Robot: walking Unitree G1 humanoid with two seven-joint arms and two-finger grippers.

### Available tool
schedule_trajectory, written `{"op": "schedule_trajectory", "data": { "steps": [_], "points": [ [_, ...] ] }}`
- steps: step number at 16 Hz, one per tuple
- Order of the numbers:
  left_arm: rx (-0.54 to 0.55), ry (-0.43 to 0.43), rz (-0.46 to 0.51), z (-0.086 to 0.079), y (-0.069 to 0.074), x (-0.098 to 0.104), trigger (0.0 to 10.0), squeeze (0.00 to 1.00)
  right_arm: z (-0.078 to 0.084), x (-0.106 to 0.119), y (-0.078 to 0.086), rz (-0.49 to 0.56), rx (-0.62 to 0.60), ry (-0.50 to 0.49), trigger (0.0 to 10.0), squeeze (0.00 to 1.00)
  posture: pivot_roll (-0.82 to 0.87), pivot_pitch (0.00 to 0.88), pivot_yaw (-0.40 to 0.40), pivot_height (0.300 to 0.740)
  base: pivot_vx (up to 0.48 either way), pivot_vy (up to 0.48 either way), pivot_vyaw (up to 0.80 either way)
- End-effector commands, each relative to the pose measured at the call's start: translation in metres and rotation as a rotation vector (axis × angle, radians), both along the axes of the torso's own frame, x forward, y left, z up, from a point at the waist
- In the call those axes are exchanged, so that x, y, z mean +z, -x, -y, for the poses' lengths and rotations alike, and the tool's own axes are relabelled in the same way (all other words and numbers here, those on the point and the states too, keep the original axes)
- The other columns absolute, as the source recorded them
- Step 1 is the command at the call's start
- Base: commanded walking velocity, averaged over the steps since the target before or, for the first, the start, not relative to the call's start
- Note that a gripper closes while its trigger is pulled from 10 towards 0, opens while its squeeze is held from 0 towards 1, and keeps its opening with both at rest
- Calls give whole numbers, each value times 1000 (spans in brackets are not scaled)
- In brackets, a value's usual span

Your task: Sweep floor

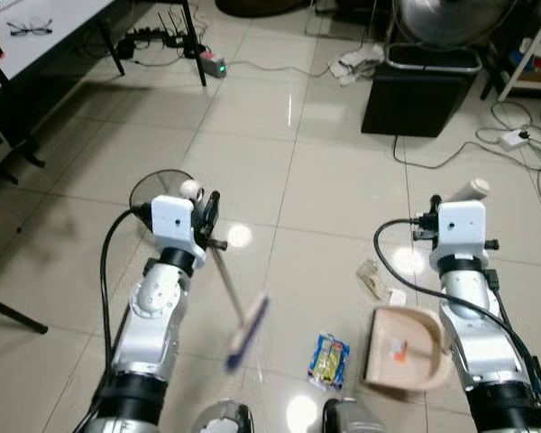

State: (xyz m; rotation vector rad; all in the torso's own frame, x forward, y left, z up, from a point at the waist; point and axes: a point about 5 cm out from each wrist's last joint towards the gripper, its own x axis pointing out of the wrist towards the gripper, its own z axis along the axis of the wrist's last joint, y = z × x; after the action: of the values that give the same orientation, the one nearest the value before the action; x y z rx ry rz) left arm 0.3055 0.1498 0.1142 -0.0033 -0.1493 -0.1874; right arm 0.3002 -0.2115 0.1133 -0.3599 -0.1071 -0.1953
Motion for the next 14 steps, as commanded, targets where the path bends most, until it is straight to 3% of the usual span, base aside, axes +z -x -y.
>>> {"op": "schedule_trajectory", "data": {
  "steps": [1,6,9,11,14],
  "points": [
    [36,-5,21,-6,-1,3,10000,0,-6,0,-3,13,45,8,10000,0,28,209,74,740,0,0,0],
    [63,-32,-18,-5,4,-6,10000,0,-49,-23,-24,-57,178,40,10000,0,64,249,70,740,0,0,0],
    [66,-23,-38,0,2,-12,10000,0,-69,-26,-29,-56,209,-29,10000,0,63,252,69,740,0,0,0],
    [106,38,-94,2,-2,-20,10000,0,-81,-29,-27,-55,238,-109,10000,0,59,255,70,740,0,0,0],
    [181,152,-129,4,-8,-21,10000,0,-83,-32,-29,-52,205,-202,10000,0,57,255,71,740,0,0,0]
  ]
}}
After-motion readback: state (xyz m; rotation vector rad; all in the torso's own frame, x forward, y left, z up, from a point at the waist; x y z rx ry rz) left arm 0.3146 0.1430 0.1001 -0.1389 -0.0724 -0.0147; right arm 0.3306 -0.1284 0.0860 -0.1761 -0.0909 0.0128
